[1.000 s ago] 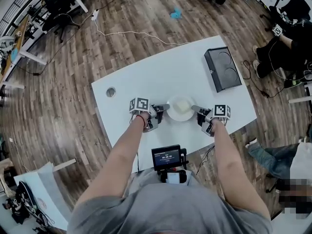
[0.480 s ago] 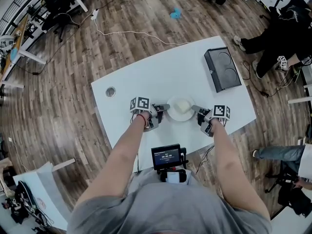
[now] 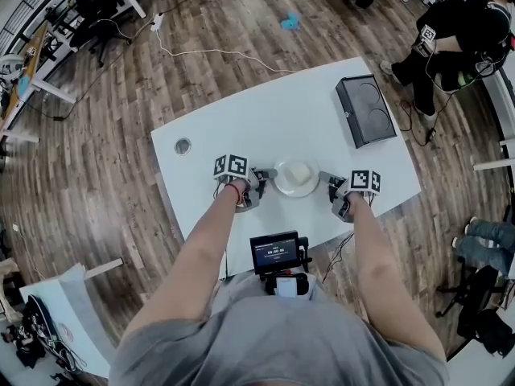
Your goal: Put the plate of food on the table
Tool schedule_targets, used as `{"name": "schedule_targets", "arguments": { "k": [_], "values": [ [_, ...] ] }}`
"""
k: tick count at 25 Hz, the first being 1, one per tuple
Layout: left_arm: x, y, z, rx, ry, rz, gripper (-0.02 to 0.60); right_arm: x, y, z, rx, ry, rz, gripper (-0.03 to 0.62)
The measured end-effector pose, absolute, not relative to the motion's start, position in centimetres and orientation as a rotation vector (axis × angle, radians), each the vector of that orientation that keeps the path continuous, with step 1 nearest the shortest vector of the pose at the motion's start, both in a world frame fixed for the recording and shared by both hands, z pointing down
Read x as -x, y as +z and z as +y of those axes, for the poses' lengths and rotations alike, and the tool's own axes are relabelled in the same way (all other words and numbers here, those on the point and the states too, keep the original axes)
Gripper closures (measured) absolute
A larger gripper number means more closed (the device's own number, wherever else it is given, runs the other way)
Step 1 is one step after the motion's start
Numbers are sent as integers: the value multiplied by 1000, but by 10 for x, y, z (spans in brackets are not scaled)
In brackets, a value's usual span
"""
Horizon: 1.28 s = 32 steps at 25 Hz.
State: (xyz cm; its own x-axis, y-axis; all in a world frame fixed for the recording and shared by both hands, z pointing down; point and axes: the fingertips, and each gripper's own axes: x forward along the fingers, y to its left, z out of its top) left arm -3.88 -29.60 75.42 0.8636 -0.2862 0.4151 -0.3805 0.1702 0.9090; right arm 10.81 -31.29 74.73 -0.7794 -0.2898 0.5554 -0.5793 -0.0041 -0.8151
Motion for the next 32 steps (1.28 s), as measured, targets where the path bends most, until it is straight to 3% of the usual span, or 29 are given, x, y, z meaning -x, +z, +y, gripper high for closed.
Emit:
{"name": "schedule_targets", "arguments": {
  "k": [12,32],
  "values": [
    [43,757,-285,-1586,293,-695,549,-111,748,-284,-888,1354,-2083,553],
    [45,690,-253,-1982,325,-793,552,-84,689,-248,-869,1189,-2349,553]
  ]
}}
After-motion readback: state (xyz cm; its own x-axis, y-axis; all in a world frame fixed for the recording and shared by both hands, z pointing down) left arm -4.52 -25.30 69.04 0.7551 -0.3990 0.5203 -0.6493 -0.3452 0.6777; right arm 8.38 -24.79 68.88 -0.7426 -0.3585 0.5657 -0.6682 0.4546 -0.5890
